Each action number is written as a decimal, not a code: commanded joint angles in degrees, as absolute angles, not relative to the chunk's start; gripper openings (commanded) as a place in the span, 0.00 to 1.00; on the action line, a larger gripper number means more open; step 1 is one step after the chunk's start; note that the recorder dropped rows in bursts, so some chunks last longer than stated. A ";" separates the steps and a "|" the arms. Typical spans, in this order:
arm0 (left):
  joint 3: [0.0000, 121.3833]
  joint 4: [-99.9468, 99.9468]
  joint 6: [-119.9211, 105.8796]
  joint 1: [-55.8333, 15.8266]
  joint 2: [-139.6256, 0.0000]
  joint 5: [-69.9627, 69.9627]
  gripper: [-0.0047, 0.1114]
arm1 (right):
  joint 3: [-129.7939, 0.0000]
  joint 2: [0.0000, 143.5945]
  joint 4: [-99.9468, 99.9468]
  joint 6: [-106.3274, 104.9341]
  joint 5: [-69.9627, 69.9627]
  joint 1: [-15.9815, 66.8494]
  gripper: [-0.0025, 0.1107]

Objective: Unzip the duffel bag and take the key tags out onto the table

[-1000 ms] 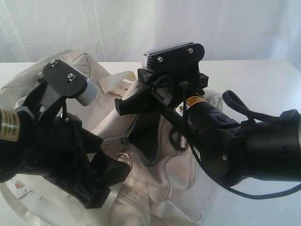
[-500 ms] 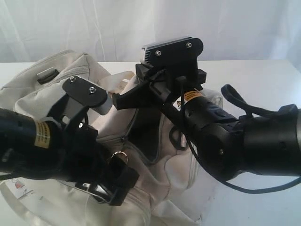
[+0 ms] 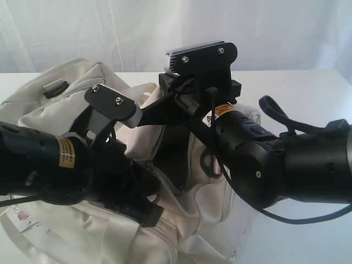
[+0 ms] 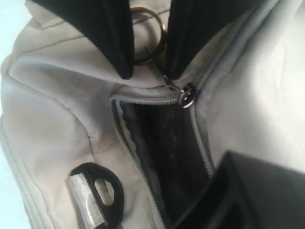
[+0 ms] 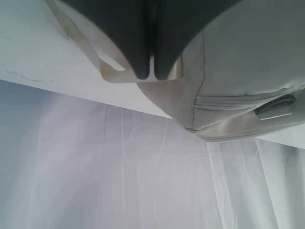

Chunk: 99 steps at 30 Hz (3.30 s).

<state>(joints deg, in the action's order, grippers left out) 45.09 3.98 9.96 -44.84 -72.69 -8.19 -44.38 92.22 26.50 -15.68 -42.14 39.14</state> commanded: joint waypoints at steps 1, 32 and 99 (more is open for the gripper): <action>45.50 2.25 9.86 -45.34 -72.69 -9.87 0.09 | -44.82 92.02 26.44 -16.22 -43.20 38.70 0.02; 45.50 -4.96 6.67 -40.43 -58.39 -24.36 0.04 | -44.82 75.00 33.63 -21.36 -9.86 38.19 0.54; 45.50 -40.28 30.19 -40.43 -49.08 -50.63 0.04 | -36.38 69.05 16.46 -12.76 15.79 43.39 0.02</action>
